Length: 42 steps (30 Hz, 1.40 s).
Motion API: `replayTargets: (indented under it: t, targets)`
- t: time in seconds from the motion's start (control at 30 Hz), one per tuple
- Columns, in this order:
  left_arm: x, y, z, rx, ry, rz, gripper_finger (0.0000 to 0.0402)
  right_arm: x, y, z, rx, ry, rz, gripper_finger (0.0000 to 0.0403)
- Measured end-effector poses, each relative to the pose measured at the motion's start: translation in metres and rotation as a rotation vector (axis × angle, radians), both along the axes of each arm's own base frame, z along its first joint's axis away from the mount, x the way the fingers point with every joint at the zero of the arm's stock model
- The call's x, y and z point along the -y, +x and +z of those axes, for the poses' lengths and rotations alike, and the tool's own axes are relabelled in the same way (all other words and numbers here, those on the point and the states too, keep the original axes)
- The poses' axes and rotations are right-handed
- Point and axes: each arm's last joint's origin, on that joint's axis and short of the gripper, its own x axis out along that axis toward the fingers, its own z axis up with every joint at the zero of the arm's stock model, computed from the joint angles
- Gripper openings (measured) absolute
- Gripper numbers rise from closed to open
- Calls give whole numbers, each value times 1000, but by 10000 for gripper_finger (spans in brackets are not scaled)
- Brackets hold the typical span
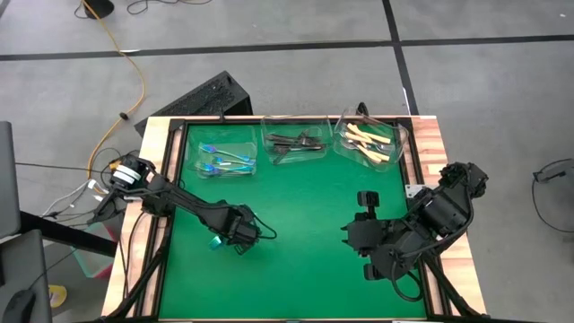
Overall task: Sort silverware by color (type)
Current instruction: Put the blue fork into the left transparent bin
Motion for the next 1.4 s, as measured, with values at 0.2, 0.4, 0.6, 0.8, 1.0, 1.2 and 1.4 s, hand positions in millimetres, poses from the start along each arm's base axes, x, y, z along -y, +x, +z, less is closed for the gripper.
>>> replayTargets:
  t: [0.2,0.4,0.6,0.8,1.0,1.2,1.4]
  targets:
    - [2,13,14,73,49,-60,1,0,0,0,8,-14,-3,138]
    - [7,30,35,170,95,-111,0,1,0,0,14,-22,-7,138]
    - [14,49,69,305,143,-145,0,1,0,1,34,-45,-25,138]
    - [15,55,96,450,223,-123,0,-1,-2,2,75,-66,-61,138]
    - [8,26,143,566,251,-129,0,-12,-2,-20,16,-127,-37,138]
    - [-1,-13,195,759,274,-124,0,-22,6,-53,26,-281,-59,138]
    - [-6,-39,224,906,315,-79,0,-31,21,-85,151,-400,-120,138]
